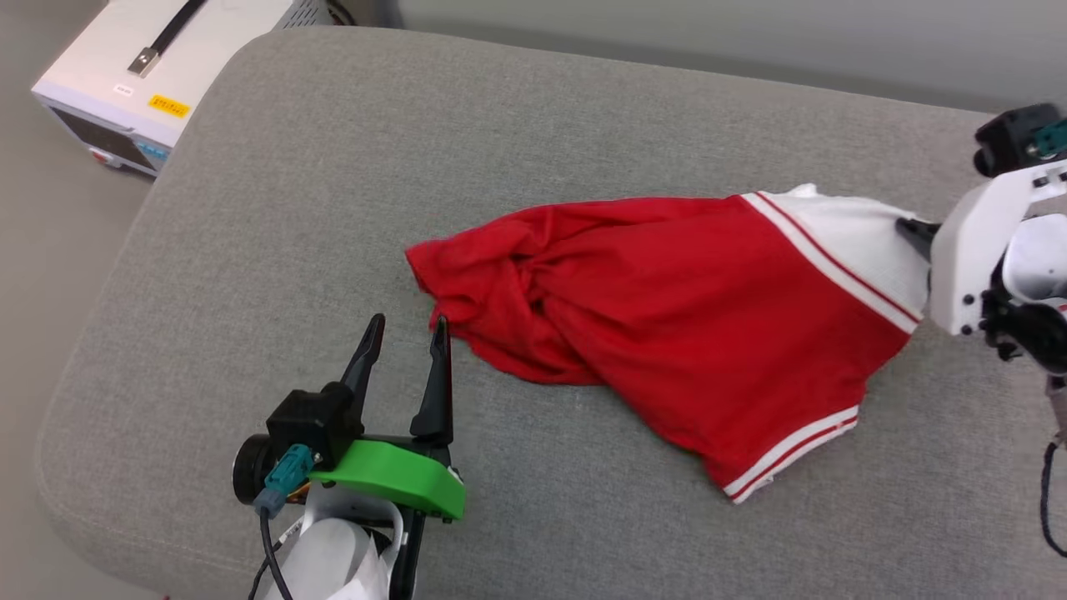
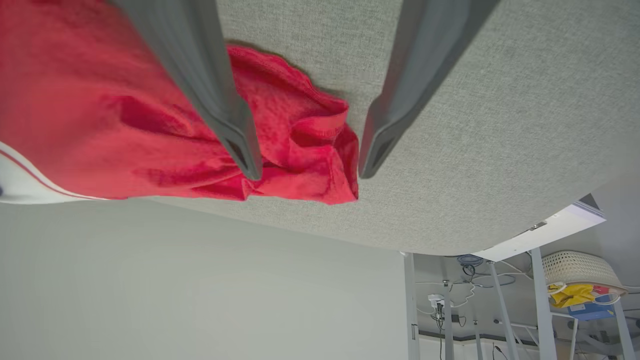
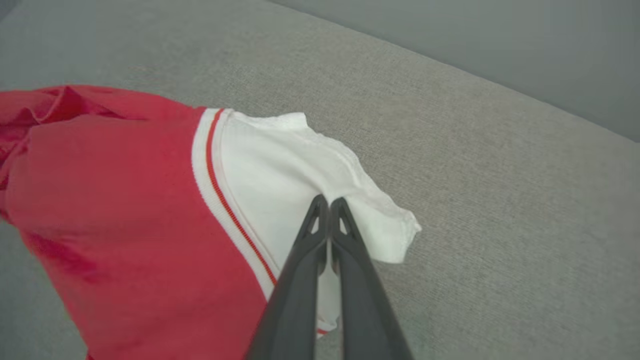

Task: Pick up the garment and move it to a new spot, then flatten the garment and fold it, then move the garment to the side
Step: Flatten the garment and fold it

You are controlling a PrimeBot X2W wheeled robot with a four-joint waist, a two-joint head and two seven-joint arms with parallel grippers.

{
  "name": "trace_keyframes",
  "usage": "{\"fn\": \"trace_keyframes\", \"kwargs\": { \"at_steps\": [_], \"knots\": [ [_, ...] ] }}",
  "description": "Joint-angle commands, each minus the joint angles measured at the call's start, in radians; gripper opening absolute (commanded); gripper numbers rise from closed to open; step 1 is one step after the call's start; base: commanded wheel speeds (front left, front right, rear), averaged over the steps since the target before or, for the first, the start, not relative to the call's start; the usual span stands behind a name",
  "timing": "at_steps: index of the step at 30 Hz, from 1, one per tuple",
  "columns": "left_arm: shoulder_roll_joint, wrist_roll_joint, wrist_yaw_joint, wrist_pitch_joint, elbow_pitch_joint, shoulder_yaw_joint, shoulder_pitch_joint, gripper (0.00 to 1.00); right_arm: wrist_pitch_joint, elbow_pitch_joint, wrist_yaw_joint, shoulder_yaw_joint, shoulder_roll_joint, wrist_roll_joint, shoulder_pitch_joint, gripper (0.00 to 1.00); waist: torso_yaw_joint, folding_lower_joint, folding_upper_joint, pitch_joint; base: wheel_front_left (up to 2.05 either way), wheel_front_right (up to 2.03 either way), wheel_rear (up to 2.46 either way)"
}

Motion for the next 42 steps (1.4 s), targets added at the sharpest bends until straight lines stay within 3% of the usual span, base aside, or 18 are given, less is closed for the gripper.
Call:
{"fn": "trace_keyframes", "kwargs": {
  "at_steps": [1, 8, 12, 19, 24, 25, 26, 27, 37, 42],
  "knots": [
    [0.001, 0.008, -0.006, -0.006, 0.002, 0.005, 0.009, 1.0, 0.004, -0.011, -0.001, -0.036, -0.02, -0.015, 0.003, 0.0, -0.045, -0.0001, 0.0, -0.025, 0.0, 0.0, 0.0],
    [0.009, 0.013, -0.008, -0.006, 0.007, 0.006, 0.014, 1.0, 0.03, -0.057, -0.001, -0.28, -0.048, -0.069, 0.123, 0.0, -0.11, -0.0001, 0.0, -0.026, 0.0, 0.0, 0.0],
    [0.017, 0.012, -0.007, -0.005, 0.009, 0.008, 0.015, 1.0, 0.029, -0.1, -0.001, -0.418, -0.014, -0.094, 0.242, 0.0, -0.143, -0.0001, 0.0, -0.025, 0.0, 0.0, 0.0],
    [0.03, 0.009, -0.004, 0.007, 0.007, 0.006, 0.018, 1.0, 0.006, -0.138, -0.001, -0.576, 0.129, -0.128, 0.481, 0.0, -0.173, -0.0001, 0.0, -0.028, 0.0, 0.0, 0.0],
    [0.037, 0.006, -0.002, 0.015, 0.006, 0.004, 0.019, 1.0, -0.028, -0.127, -0.001, -0.57, 0.231, -0.131, 0.592, 0.0, -0.177, -0.0001, 0.0, -0.031, 0.0, 0.0, 0.0],
    [0.039, 0.006, -0.001, 0.018, 0.006, 0.004, 0.019, 1.0, -0.044, -0.122, -0.001, -0.565, 0.248, -0.134, 0.602, 0.17, -0.178, -0.0001, 0.0, -0.031, 0.0, 0.0, 0.0],
    [0.04, 0.005, 0.0, 0.02, 0.006, 0.004, 0.02, 1.0, -0.061, -0.12, -0.001, -0.563, 0.259, -0.137, 0.606, 0.48, -0.178, -0.0001, 0.0, -0.032, 0.0, 0.0, 0.0],
    [0.042, 0.005, 0.001, 0.022, 0.006, 0.004, 0.022, 1.0, -0.098, -0.122, -0.001, -0.564, 0.268, -0.146, 0.605, 1.0, -0.179, -0.0001, 0.0, -0.033, 0.0, 0.0, 0.0],
    [0.053, -0.006, 0.007, 0.034, 0.003, 0.001, 0.038, 1.0, -0.5, -0.184, -0.001, -0.581, 0.315, -0.24, 0.588, 1.0, -0.165, -0.0001, 0.0, -0.058, 0.0, 0.0, 0.0],
    [0.057, -0.015, 0.011, 0.039, 0.006, 0.004, 0.049, 1.0, -0.648, -0.246, -0.001, -0.532, 0.341, -0.282, 0.606, 1.0, -0.158, -0.0001, 0.0, -0.085, 0.0, 0.0, 0.0]
  ]
}}
